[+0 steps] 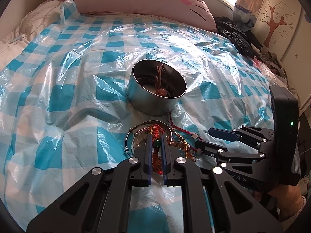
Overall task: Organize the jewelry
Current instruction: 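Close the left gripper on a red string bracelet in the pile, then pinch the tangled red cord with the right gripper while the left gripper holds its bracelet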
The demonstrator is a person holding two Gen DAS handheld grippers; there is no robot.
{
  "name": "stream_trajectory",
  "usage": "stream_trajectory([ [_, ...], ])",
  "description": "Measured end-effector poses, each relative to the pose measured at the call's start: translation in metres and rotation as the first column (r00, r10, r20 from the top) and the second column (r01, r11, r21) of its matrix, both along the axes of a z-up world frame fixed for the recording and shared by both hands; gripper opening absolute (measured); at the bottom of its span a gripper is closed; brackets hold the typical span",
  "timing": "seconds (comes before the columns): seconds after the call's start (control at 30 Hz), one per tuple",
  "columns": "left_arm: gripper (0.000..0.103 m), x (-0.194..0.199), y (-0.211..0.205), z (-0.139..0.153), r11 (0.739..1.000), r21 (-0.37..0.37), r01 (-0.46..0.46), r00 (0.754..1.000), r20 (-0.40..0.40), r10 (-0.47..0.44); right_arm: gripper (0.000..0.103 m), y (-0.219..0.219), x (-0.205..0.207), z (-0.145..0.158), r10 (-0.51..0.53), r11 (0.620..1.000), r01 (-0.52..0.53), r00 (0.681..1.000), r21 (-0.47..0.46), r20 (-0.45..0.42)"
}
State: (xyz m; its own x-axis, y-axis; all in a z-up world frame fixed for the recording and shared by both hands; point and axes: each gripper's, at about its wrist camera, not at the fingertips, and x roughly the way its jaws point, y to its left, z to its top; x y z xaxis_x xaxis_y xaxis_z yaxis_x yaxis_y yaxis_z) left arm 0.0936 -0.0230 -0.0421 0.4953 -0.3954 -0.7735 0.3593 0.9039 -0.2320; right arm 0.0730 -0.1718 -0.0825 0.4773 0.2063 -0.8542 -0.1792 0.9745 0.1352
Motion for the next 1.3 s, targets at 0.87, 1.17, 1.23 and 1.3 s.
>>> stream_trajectory([
  [0.87,0.008,-0.003,-0.005,0.001,1.0,0.002,0.008,1.0,0.003,-0.008,0.005,-0.029,-0.029,0.018,-0.043,0.955,0.042,0.999,0.294,-0.002],
  [1.17,0.008,-0.003,-0.003,0.003,1.0,-0.007,0.005,1.0,0.006,-0.005,0.005,-0.046,-0.029,0.016,-0.098,0.898,0.112,0.994,0.426,-0.053],
  [1.23,0.008,-0.002,-0.002,0.003,1.0,-0.006,0.005,1.0,0.005,-0.005,0.04,-0.037,-0.024,0.014,-0.077,0.923,0.095,0.995,0.373,-0.063],
  [1.3,0.008,-0.002,-0.002,0.003,1.0,-0.005,0.006,1.0,0.005,-0.006,0.048,-0.026,-0.022,0.016,-0.034,0.944,0.046,0.999,0.327,-0.041],
])
